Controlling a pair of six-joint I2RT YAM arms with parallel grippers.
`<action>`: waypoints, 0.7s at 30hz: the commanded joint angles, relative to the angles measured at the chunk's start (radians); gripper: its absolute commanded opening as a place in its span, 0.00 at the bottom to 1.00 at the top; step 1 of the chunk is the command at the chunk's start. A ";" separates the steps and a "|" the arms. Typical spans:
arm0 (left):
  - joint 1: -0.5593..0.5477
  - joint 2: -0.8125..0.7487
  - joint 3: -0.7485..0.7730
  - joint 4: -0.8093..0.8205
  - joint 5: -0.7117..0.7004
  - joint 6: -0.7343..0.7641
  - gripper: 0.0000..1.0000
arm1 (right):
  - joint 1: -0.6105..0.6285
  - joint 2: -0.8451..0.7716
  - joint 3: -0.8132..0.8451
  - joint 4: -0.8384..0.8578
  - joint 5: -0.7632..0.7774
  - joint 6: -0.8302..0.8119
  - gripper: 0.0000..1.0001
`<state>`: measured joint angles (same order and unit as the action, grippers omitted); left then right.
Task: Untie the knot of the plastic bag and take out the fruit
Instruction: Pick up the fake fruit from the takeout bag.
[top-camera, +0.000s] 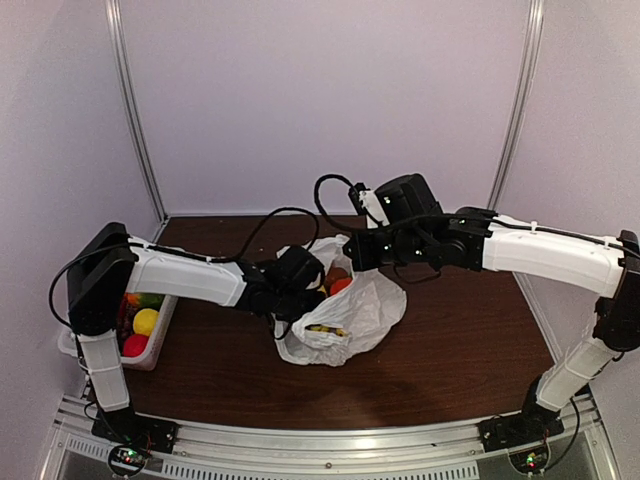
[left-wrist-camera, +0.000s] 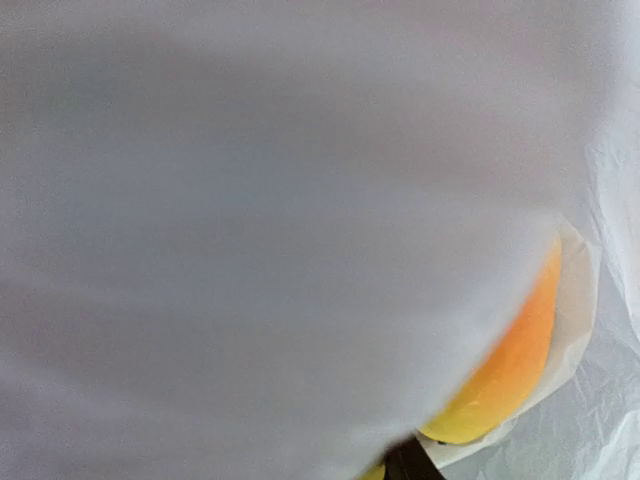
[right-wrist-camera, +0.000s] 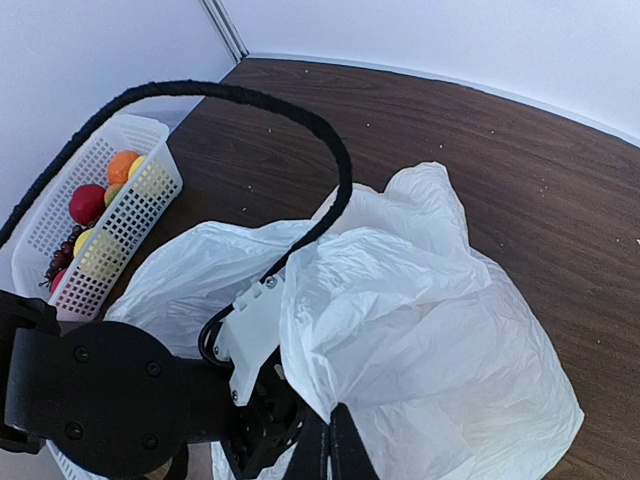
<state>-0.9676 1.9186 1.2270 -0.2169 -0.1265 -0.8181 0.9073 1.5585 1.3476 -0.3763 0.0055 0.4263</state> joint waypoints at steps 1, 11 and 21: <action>0.004 -0.138 0.023 -0.013 0.054 0.065 0.17 | -0.004 -0.004 -0.007 0.014 0.005 0.005 0.00; 0.006 -0.341 -0.018 -0.079 0.261 0.161 0.17 | -0.021 -0.014 -0.007 0.017 0.003 -0.008 0.00; 0.006 -0.448 -0.043 -0.138 0.325 0.226 0.17 | -0.031 -0.025 -0.011 0.023 0.000 0.000 0.00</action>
<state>-0.9672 1.5356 1.1923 -0.3309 0.1513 -0.6483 0.8856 1.5581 1.3476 -0.3691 0.0040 0.4229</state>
